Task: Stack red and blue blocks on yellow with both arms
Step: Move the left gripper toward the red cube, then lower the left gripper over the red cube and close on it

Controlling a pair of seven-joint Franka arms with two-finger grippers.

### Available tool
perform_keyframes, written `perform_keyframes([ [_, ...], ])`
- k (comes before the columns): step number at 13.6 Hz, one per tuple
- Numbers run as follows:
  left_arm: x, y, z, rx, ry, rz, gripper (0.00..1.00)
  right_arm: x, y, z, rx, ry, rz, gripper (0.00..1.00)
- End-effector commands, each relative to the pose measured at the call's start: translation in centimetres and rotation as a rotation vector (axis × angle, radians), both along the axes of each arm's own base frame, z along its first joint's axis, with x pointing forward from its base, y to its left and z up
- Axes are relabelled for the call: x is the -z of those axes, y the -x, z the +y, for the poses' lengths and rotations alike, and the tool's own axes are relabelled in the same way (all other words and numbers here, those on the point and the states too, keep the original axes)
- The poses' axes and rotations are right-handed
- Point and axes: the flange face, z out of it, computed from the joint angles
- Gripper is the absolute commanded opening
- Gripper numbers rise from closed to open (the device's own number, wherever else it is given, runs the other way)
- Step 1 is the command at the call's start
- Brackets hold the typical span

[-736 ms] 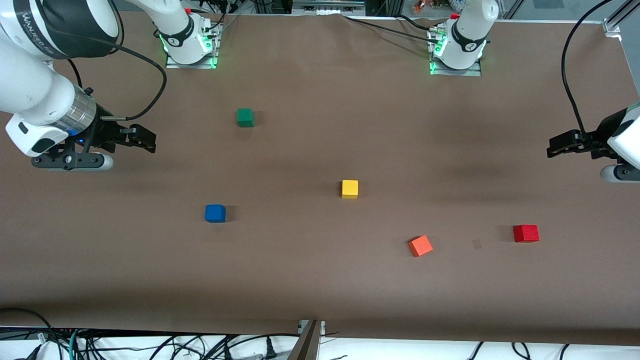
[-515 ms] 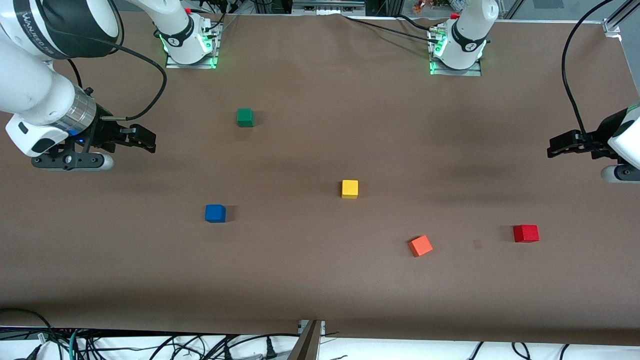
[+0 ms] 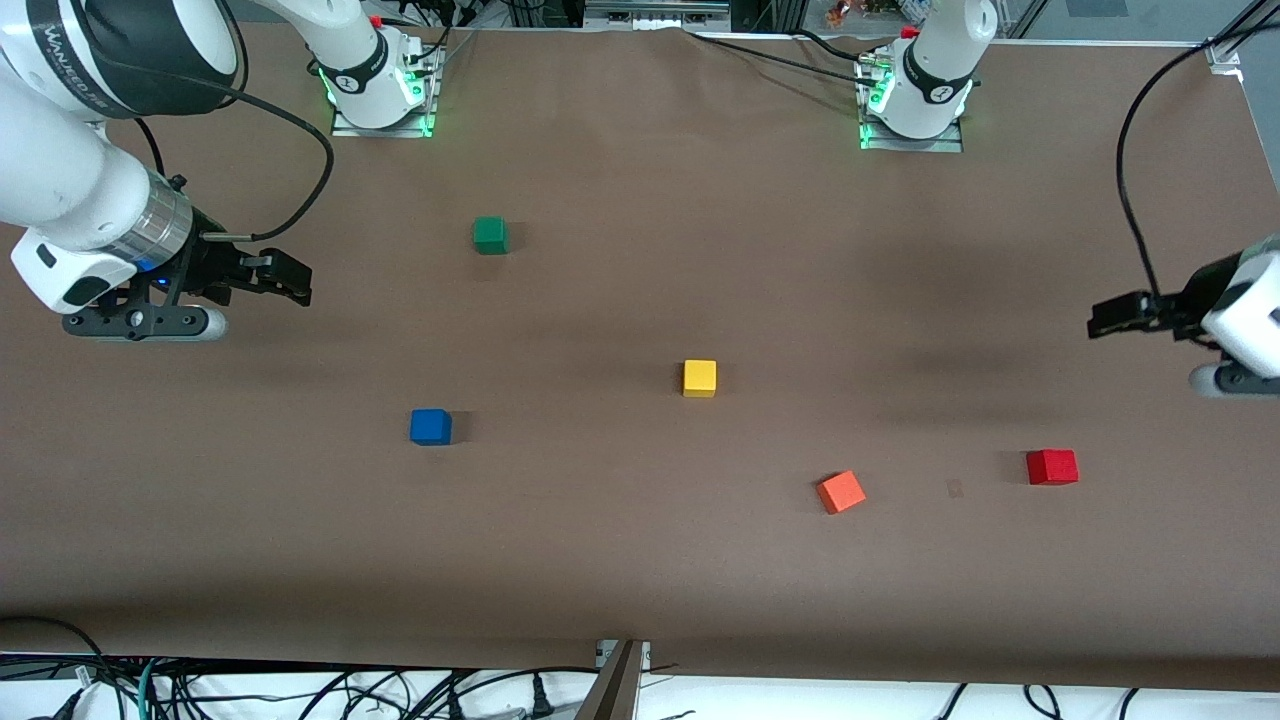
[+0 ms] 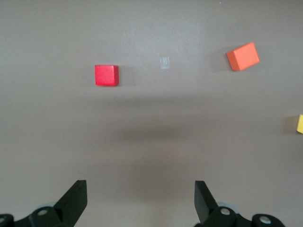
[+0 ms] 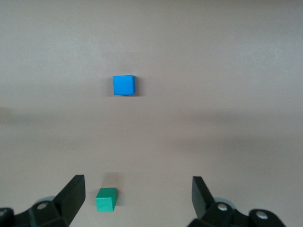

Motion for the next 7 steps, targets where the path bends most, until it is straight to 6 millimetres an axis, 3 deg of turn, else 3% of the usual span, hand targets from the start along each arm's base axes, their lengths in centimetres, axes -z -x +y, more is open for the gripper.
perform_keyframes([
  [1,5.1,-3.2,1.1,-0.005,0.024,-0.002,1.00,-0.6,0.4,-0.2,0.005,-0.021,0.004,0.99],
  [6,14.2,-6.4,5.2,0.047,0.042,-0.045,1.00,-0.6,0.4,-0.2,0.005,-0.019,0.004,1.00],
  [7,16.0,-6.9,6.9,0.043,0.038,-0.071,1.00,-0.6,0.4,-0.2,0.005,-0.021,0.004,1.00],
])
